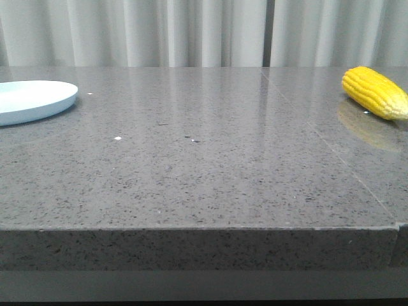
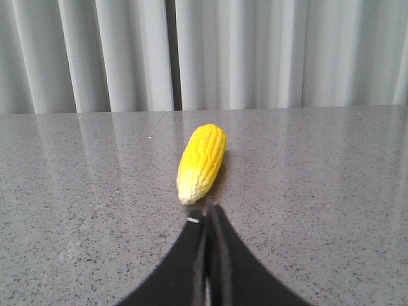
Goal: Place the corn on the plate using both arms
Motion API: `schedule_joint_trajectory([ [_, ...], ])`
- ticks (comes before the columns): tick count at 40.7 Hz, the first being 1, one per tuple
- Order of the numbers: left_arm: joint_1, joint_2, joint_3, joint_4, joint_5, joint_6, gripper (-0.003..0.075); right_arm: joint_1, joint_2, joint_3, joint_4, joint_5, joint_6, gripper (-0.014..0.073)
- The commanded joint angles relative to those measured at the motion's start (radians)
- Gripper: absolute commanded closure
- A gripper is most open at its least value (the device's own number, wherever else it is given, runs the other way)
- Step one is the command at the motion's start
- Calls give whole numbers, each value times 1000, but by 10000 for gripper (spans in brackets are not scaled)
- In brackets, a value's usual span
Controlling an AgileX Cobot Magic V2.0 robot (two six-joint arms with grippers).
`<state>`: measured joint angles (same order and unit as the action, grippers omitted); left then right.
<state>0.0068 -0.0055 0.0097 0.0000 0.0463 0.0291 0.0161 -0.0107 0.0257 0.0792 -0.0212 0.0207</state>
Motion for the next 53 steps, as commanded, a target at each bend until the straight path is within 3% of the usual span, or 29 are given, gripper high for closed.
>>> schedule_joint_trajectory([
  [1,1,-15,21,-9,-81,0,741,2,-17,-21,-13,-90,-3,663],
  [22,1,-15,21,38,-96,2,741,2,-17,-21,-13,-99,-3,663],
  [31,1,-15,1,31,-160,-10,741,2,-17,-36,-1,-91,-3,663],
  [41,1,0,-226,7,-82,-9,741,2,-3,-237,4,51,-3,663],
  [53,1,198,-625,7,227,-9,741,2,187,-591,4,239,-3,663],
])
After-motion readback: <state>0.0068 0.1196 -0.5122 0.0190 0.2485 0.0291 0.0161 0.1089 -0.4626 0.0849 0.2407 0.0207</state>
